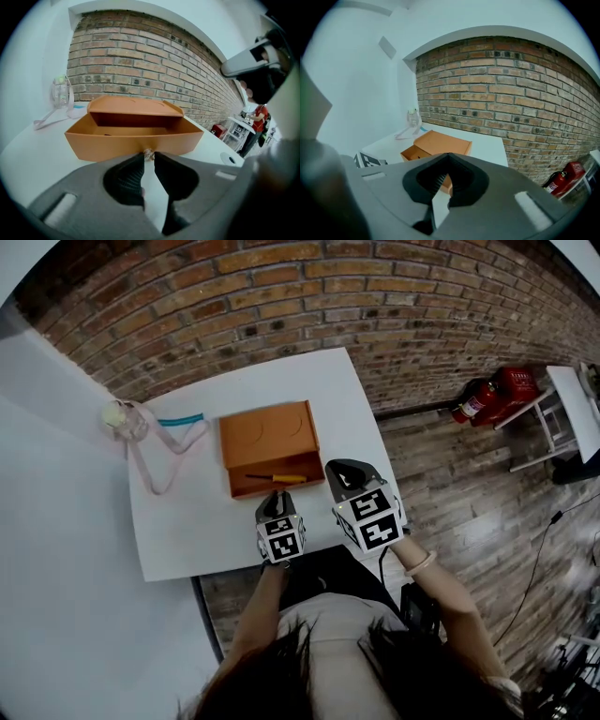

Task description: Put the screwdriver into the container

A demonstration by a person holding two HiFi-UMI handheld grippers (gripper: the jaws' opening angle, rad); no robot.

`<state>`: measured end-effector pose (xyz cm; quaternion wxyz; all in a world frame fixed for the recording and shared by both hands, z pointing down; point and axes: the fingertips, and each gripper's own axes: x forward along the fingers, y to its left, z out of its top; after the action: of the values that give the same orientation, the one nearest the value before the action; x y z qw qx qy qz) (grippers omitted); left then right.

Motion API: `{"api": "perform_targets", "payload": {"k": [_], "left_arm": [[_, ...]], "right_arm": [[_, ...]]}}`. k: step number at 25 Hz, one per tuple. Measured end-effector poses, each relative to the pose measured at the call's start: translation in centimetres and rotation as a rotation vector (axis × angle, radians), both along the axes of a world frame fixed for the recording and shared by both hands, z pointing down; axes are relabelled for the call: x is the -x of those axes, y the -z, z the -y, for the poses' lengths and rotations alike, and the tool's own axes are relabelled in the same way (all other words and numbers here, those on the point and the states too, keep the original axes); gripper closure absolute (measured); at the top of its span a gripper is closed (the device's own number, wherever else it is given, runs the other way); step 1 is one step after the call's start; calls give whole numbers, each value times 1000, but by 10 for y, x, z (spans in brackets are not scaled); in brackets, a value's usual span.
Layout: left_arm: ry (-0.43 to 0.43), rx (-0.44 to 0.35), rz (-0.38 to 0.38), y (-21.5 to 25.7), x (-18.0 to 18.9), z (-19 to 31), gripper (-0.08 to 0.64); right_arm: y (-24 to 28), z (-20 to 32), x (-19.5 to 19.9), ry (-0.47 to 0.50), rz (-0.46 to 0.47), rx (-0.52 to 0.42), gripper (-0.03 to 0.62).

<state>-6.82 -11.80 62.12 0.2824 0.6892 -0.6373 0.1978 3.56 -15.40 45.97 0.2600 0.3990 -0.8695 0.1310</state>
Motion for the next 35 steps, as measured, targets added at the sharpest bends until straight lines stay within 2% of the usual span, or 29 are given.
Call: {"api": "perform_targets", "payload": {"k": [12, 35], "left_arm": [[8, -6, -14, 1, 5, 26, 494], [25, -23, -25, 3, 13, 66, 494]], "right_arm": [[-1, 8, -29, -80, 24, 17, 586], [-4, 30, -45, -106, 23, 46, 586]]}}
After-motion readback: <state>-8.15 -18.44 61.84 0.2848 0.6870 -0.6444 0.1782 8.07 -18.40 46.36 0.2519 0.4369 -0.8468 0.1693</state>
